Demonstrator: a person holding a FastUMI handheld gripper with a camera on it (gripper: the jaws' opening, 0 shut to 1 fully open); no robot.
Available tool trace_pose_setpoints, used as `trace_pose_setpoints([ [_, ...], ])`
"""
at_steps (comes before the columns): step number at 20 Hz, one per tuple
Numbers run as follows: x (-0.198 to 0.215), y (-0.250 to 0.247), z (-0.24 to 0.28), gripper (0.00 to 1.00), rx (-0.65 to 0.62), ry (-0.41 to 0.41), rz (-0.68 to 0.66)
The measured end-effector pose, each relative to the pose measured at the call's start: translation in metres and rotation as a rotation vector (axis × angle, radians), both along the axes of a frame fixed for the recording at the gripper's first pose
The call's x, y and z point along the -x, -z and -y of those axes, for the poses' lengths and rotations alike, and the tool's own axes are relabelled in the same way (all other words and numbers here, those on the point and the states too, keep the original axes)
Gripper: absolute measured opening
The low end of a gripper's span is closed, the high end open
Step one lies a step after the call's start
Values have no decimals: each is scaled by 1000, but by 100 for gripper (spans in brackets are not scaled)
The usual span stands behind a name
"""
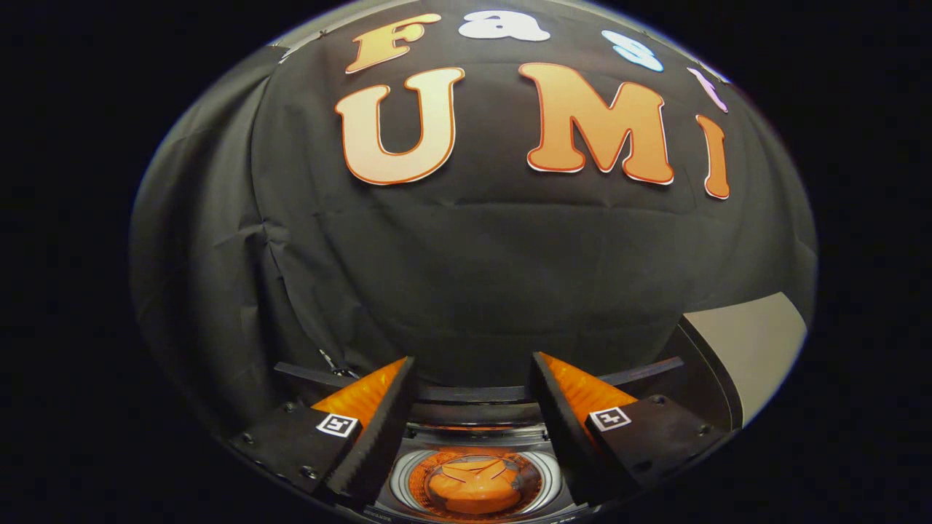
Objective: Put the clothes into the washing machine and then close the washing machine lid.
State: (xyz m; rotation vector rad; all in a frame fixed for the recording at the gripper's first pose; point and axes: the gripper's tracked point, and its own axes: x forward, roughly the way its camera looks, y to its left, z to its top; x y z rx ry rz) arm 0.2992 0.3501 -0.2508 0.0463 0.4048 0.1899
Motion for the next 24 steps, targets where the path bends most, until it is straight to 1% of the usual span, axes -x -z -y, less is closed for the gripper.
trace_pose_setpoints([
  [4, 20, 4, 2, 100, 5, -5, 45],
  [10, 40, 13, 3, 99, -5, -5, 88],
  [18, 72, 31, 6, 99, -21, -20, 107],
  [20, 77, 46, 5, 99, -21, -24, 73],
  [22, 80, 76, 1, 99, -1, -32, -15],
  [24, 83, 94, 1, 99, 2, -36, -38],
])
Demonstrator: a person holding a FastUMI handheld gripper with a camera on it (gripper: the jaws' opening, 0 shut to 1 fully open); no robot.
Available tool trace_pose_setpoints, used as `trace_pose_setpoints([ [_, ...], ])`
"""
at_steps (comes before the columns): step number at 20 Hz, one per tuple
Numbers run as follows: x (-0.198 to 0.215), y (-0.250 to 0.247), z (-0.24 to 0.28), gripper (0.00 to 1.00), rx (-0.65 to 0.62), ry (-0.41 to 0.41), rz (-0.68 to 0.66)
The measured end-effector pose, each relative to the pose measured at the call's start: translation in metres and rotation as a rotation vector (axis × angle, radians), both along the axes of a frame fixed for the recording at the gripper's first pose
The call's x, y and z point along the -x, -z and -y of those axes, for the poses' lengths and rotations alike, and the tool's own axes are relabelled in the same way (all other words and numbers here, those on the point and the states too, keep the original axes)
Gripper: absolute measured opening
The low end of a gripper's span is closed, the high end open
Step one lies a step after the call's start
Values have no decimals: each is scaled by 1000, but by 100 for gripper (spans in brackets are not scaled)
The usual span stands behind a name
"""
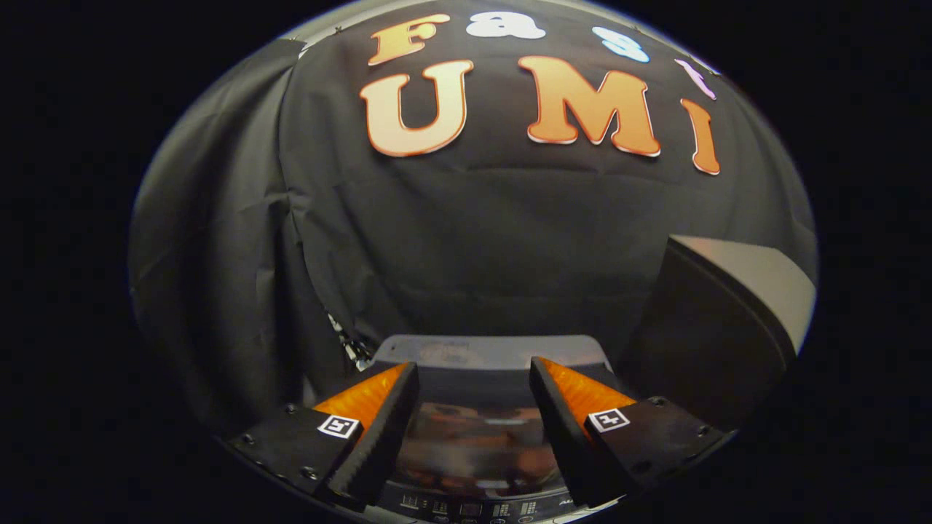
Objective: Put the clothes into the washing machine and then close the washing machine lid.
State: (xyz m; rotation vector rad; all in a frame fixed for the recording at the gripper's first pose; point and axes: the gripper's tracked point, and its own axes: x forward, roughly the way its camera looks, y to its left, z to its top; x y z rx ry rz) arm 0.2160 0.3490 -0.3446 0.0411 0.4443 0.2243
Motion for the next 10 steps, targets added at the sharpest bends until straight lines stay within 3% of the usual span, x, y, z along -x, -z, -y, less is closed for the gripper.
trace_pose_setpoints([
  [4, 8, 12, -4, 98, -11, -8, -37],
  [10, 13, -19, 2, 98, -8, -17, 2],
])
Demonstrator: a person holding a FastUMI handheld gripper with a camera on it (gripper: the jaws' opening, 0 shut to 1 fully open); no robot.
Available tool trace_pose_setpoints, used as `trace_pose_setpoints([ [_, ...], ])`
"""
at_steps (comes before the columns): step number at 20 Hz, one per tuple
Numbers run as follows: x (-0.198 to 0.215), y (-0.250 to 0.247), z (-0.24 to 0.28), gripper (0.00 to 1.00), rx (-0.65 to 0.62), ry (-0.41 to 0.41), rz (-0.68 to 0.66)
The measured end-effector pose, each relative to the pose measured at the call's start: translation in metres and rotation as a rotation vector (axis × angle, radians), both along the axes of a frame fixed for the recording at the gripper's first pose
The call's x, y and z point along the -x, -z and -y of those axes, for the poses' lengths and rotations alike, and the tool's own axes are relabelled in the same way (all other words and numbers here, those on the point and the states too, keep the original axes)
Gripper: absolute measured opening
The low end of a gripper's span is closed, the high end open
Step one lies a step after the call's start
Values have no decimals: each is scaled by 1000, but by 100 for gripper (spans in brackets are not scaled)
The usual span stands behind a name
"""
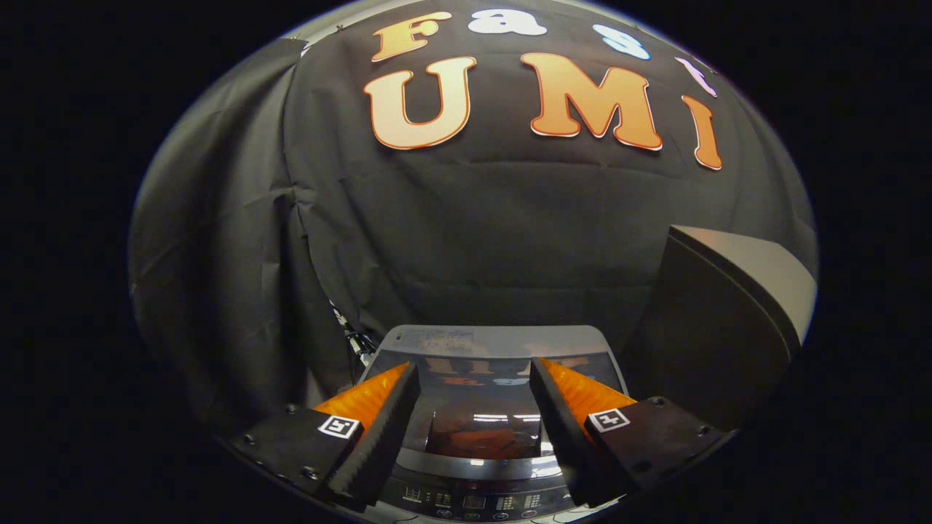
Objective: Put the clothes into the washing machine and then close the washing machine lid.
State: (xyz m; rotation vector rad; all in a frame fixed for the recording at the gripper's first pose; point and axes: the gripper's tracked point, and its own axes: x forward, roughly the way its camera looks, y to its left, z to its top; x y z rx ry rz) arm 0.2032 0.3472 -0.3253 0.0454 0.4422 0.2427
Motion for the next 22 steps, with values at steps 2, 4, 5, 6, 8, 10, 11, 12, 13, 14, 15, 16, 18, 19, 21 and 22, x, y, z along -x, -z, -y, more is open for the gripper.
trace_pose_setpoints([
  [2, 6, -23, 5, 98, -9, -5, 24],
  [4, 14, -47, 13, 98, -2, -7, 63],
  [5, 17, -60, 19, 98, 1, -4, 83],
  [6, 23, -77, 24, 98, -3, -7, 101],
  [8, 30, -104, 40, 98, -13, 1, 135],
  [10, 42, -132, 59, 98, -21, 10, 169],
  [11, 47, -142, 69, 98, -20, 22, 183],
  [12, 56, -155, 79, 98, -20, 33, 199],
  [13, 61, -166, 91, 98, -18, 44, 209],
  [14, 68, -175, 101, 98, -11, 53, 218],
  [15, 74, -184, 113, 98, -9, 61, 236],
  [16, 78, -194, 124, 98, -9, 70, 249],
  [18, 85, -206, 145, 98, -18, 89, 263],
  [19, 89, -213, 153, 98, -26, 95, 269],
  [21, 102, -222, 160, 98, -28, 107, 295],
  [22, 108, -229, 171, 98, -25, 112, 307],
])
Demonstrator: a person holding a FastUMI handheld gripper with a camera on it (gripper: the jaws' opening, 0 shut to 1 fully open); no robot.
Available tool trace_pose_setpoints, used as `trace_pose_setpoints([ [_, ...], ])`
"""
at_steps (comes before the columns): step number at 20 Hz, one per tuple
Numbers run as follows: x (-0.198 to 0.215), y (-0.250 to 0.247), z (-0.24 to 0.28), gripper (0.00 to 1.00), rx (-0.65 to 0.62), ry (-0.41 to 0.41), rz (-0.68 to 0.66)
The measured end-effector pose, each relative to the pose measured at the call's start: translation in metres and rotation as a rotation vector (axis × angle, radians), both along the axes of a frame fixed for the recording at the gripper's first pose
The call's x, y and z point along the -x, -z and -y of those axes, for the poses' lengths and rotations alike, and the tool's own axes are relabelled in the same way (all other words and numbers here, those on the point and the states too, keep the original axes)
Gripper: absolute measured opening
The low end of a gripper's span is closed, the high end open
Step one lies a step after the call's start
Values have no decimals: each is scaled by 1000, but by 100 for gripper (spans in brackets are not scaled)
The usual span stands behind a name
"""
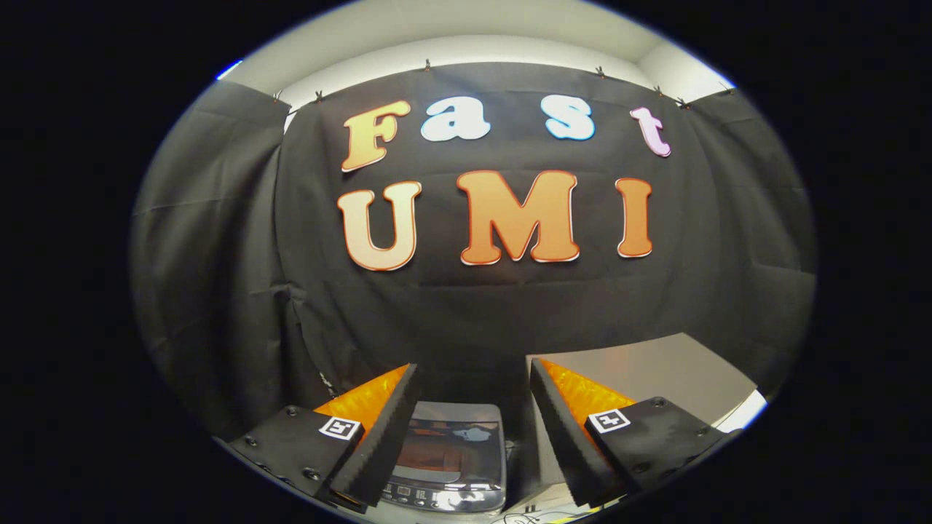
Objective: Put the clothes into the washing machine and then close the washing machine lid.
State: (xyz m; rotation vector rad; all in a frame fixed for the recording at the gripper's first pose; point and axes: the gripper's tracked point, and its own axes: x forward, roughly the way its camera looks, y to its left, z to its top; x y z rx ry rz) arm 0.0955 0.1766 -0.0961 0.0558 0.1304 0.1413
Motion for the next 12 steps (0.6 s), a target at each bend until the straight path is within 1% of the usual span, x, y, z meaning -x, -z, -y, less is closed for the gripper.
trace_pose_setpoints([
  [5, 24, -26, 58, 98, -27, 34, 28],
  [9, 43, -53, 104, 98, -34, 53, 77],
  [12, 54, -68, 137, 98, -18, 70, 116],
])
